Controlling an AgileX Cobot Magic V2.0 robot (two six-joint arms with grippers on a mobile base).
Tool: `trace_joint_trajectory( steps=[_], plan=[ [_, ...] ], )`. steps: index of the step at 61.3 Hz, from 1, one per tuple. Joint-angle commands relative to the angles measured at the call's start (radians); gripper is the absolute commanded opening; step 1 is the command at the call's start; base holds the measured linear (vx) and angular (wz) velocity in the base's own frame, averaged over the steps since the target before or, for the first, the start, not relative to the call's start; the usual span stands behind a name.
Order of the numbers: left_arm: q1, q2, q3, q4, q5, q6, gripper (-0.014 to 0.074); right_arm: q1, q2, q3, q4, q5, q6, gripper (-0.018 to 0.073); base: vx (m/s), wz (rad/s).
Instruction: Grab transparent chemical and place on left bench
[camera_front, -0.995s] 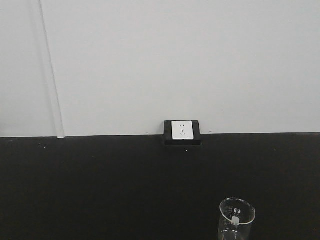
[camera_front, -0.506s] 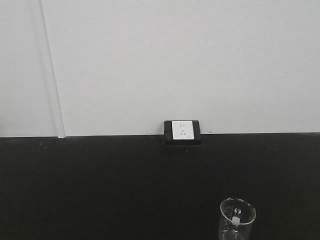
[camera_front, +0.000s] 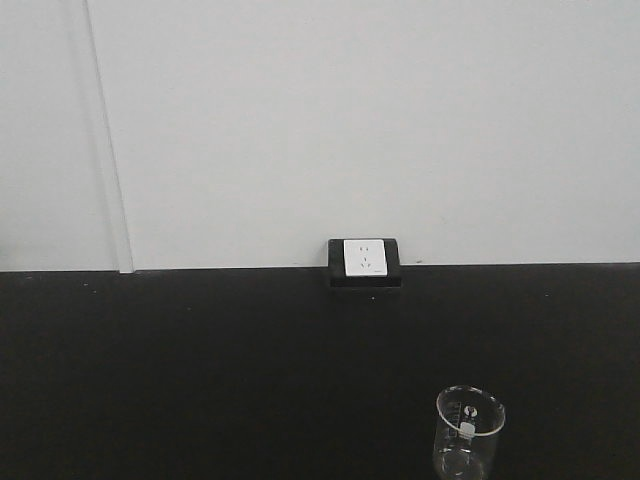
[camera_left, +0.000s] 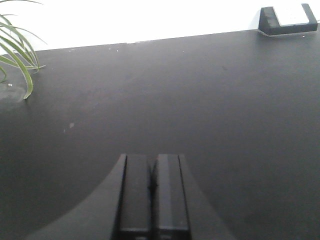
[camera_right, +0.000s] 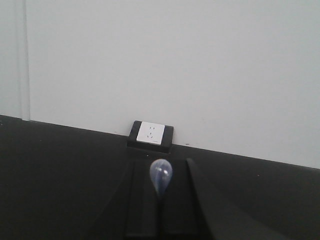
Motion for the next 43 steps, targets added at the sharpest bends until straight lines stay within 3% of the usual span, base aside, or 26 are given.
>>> trace_joint_trajectory(
  steps=[1,43],
  plan=[
    [-0.002,-0.019,0.016,-0.001,-0.078,-0.008,-0.0003,-0.001,0.003,-0.031,0.011,-0.022,0.001,-0.0004,-0.13,-0.01],
    [-0.002,-0.019,0.016,-0.001,-0.078,-0.008,-0.0003,-0.001,0.003,-0.031,0.011,-0.021,0.001,-0.0004,-0.28,-0.03]
  ],
)
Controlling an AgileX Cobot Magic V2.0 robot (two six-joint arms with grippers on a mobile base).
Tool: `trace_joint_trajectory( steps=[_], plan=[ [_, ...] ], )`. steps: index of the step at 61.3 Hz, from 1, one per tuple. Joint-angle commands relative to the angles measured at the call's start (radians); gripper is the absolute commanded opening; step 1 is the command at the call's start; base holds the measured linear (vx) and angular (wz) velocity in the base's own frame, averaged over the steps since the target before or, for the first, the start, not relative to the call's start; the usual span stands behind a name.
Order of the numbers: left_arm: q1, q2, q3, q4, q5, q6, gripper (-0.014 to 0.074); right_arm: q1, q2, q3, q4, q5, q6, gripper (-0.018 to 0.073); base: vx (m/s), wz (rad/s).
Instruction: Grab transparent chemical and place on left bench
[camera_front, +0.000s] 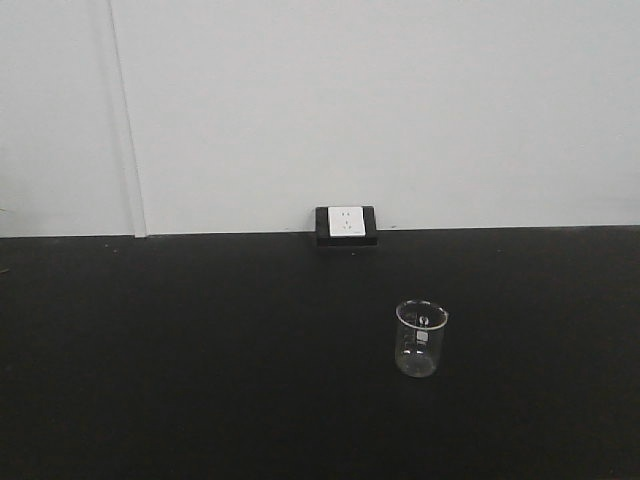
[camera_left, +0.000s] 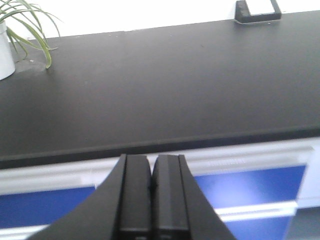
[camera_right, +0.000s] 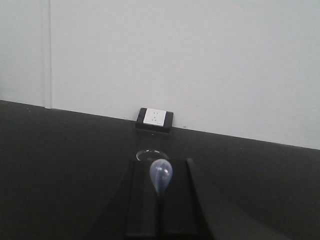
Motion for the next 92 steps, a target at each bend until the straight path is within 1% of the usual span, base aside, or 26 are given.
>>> trace_joint_trajectory(
  steps=[1,63,77,92],
  plan=[
    [-0.002,-0.019,0.016,-0.001,-0.078,-0.008,-0.0003,-0.001,0.003,-0.031,0.011,-0.020,0.001,-0.0004,-0.38,-0.04],
    [-0.002,-0.019,0.016,-0.001,-0.078,-0.008,-0.0003,-0.002,0.003,-0.031,0.011,-0.021,0.001,-0.0004,-0.39,0.00],
    [-0.002,-0.019,0.016,-0.001,-0.078,-0.008,-0.0003,-0.002,0.003,-0.031,0.011,-0.020,0.001,-0.0004,-0.26,0.28],
    [-0.002,-0.019,0.016,-0.001,-0.078,-0.008,-0.0003,-0.002,0.003,-0.031,0.011,-0.025,0.001,-0.0004,-0.19,0.60]
  ],
)
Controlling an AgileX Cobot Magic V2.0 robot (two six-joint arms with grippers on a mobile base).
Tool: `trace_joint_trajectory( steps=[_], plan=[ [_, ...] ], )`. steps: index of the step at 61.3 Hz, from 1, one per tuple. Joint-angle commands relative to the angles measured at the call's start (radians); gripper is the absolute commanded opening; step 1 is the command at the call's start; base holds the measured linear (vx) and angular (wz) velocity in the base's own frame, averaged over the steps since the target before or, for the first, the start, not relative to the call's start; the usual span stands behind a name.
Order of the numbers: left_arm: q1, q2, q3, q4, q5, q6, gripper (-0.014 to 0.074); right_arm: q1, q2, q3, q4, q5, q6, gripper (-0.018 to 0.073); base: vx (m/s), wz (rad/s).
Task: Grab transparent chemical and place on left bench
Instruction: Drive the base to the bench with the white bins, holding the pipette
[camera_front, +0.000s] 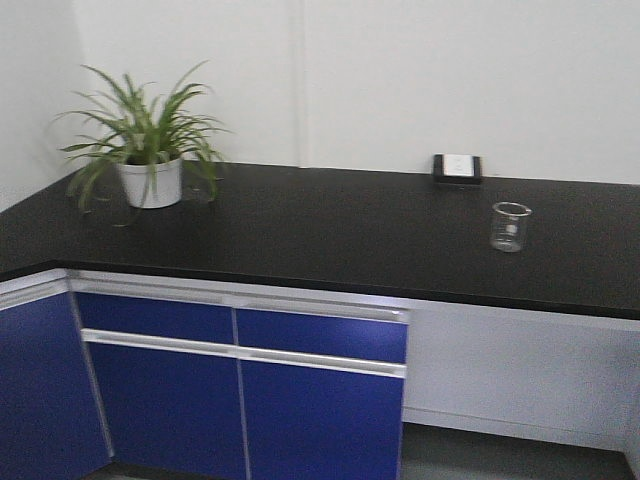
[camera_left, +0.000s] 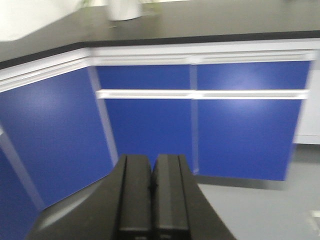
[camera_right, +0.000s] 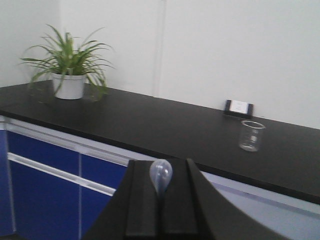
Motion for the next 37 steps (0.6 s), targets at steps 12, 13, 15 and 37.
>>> trace_joint_trajectory(
  steps=[12,13,15,37],
  plan=[
    [-0.002,-0.019,0.016,-0.001,-0.078,-0.008,-0.0003,-0.002,0.006,-0.031,0.012,-0.025,0.001,-0.0004,-0.17,0.81],
    [-0.002,-0.019,0.016,-0.001,-0.078,-0.008,-0.0003,-0.002,0.006,-0.031,0.012,-0.025,0.001,-0.0004,-0.16,0.85],
    [-0.002,-0.019,0.016,-0.001,-0.078,-0.008,-0.0003,-0.002,0.006,-0.031,0.012,-0.024,0.001,-0.0004,-0.16,0.85],
    [-0.002,-0.019,0.016,-0.001,-0.078,-0.008,-0.0003,-0.002,0.006,-0.031,0.012,-0.024,0.001,-0.0004,-0.12,0.83]
  ],
)
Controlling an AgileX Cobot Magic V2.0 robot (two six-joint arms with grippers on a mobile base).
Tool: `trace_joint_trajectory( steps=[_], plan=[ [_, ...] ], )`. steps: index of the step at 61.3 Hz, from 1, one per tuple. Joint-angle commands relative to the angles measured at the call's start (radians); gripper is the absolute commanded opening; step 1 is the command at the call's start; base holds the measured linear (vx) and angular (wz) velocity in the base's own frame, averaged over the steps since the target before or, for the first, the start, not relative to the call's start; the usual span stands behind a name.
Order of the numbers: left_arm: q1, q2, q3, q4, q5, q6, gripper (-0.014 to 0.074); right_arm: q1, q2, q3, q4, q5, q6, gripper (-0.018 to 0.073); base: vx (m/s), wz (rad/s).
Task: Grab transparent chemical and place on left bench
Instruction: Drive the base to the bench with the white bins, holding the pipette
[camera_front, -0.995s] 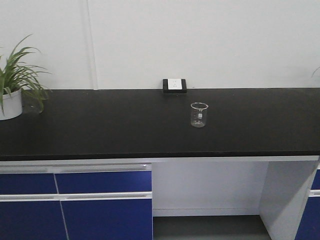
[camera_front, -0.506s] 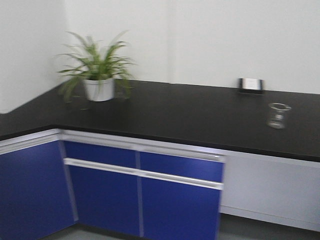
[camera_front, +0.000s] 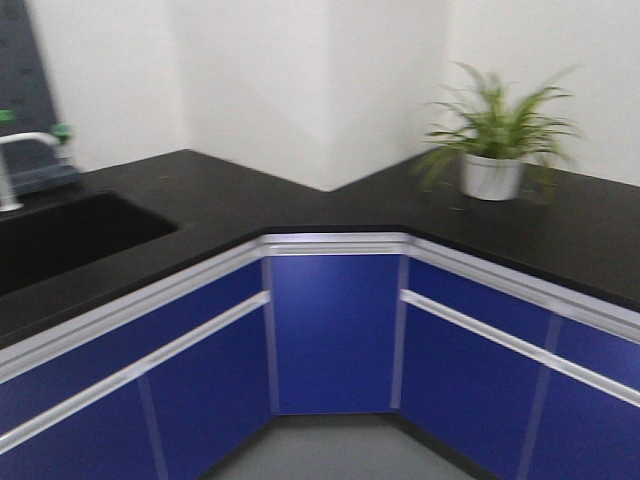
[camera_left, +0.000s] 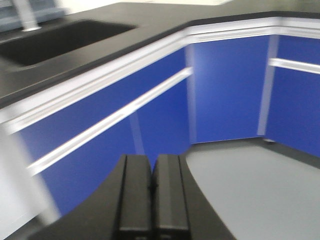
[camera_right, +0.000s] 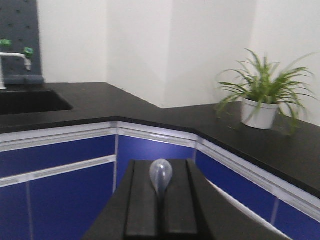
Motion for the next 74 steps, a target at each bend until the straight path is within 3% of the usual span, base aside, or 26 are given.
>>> trace_joint_trajectory(
  steps=[1,42,74],
  plan=[
    [-0.002,-0.019,0.016,-0.001,-0.078,-0.008,-0.0003,-0.002,0.006,-0.031,0.012,-0.023,0.001,-0.0004,-0.06,0.89],
    [-0.002,-0.019,0.016,-0.001,-0.078,-0.008,-0.0003,-0.002,0.006,-0.031,0.012,-0.024,0.001,-0.0004,0.02,0.76],
    [-0.002,-0.019,0.016,-0.001,-0.078,-0.008,-0.0003,-0.002,0.006,-0.031,0.012,-0.024,0.000,-0.0004,0.17,0.50]
  ],
)
